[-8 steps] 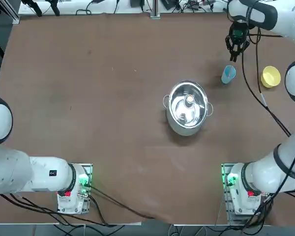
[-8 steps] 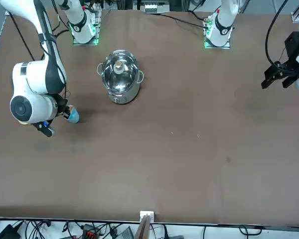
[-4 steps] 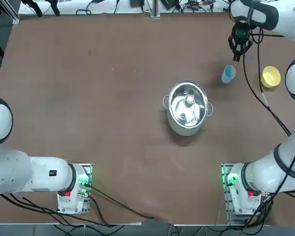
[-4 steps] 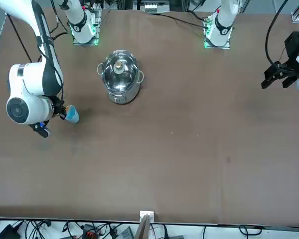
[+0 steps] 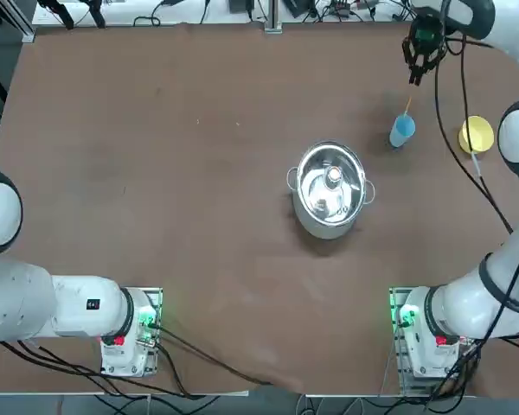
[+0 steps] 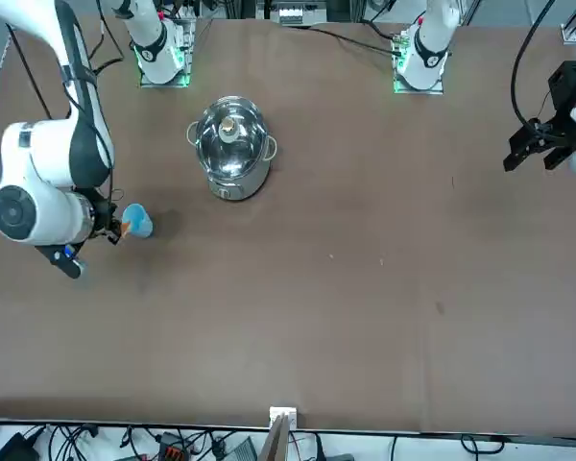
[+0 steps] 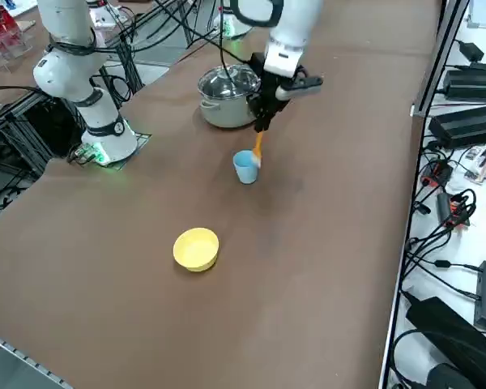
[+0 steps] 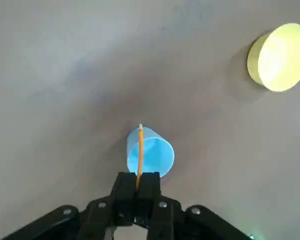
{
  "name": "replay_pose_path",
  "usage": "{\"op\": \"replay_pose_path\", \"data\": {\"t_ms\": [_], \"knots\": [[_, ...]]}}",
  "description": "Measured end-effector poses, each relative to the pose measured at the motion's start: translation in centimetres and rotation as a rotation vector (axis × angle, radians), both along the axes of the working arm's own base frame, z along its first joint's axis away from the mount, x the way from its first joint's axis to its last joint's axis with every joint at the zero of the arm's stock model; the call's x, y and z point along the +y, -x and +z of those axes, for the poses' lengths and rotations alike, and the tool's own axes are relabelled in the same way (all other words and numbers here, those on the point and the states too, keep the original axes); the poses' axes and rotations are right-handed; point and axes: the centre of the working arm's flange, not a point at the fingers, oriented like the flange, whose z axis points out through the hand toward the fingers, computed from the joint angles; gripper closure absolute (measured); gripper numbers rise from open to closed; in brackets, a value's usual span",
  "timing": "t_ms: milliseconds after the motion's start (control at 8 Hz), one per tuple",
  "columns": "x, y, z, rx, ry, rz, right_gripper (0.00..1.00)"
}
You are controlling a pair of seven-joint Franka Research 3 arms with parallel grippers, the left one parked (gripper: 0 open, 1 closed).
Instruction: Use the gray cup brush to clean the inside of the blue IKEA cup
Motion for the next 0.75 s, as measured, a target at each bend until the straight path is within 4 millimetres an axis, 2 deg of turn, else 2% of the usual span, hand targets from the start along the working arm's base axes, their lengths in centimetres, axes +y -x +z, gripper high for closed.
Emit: {"op": "replay_pose_path", "data": {"t_ms": [125, 250, 375, 500, 625, 750], "knots": [[-0.8, -0.3, 1.6, -0.011, -0.012, 0.030, 0.97], [-2.8, -0.1, 2.9, 0.003, -0.025, 0.062, 0.97], [-5.8, 0.4, 3.7, 0.024, -0.024, 0.078, 0.97], [-8.5, 0.7, 3.6, 0.046, 0.018, 0.090, 0.97], [-10.2, 1.1, 2.4, 0.083, 0.095, 0.114, 0.97], [-10.9, 1.5, 0.7, 0.121, 0.164, 0.143, 0.97]]}}
